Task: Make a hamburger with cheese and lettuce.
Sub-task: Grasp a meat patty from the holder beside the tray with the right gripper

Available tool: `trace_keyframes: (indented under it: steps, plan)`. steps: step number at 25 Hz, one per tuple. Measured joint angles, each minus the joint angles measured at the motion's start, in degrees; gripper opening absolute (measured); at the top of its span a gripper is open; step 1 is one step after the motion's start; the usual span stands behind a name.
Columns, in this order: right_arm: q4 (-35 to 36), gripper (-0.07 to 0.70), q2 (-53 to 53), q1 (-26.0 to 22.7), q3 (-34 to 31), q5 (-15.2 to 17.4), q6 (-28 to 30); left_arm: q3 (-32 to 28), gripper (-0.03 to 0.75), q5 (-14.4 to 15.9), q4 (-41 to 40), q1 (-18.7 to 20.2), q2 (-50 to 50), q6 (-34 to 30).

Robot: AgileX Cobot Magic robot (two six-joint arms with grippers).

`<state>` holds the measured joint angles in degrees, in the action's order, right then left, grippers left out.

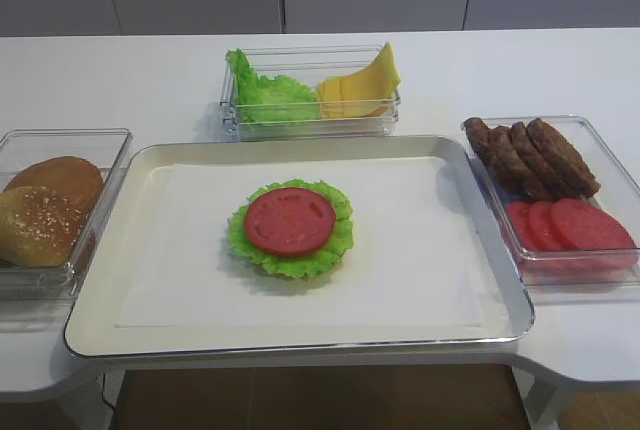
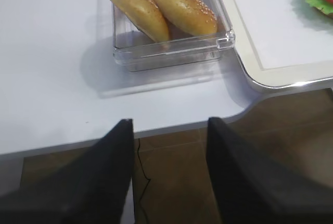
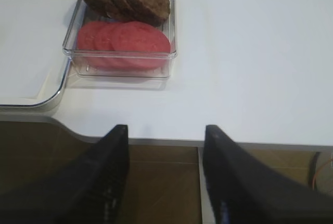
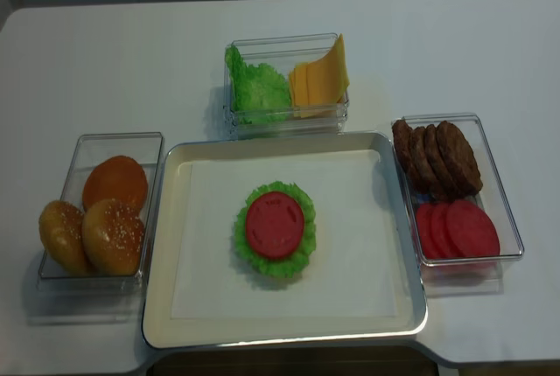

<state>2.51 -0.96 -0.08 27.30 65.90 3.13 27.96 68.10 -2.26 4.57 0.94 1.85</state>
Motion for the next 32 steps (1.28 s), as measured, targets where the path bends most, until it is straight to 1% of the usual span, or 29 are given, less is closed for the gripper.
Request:
trace_keyframes:
  steps: [29,32]
  plan:
    - [-0.2,0.370,0.0,0.0,0.0,0.0,0.0,0.0,0.342,0.0,0.0,0.0,0.0,0.0]
    - [-0.3,0.370,0.4,0.0,0.1,-0.2,-0.7,0.0,0.342,0.0,0.0,0.0,0.0,0.0]
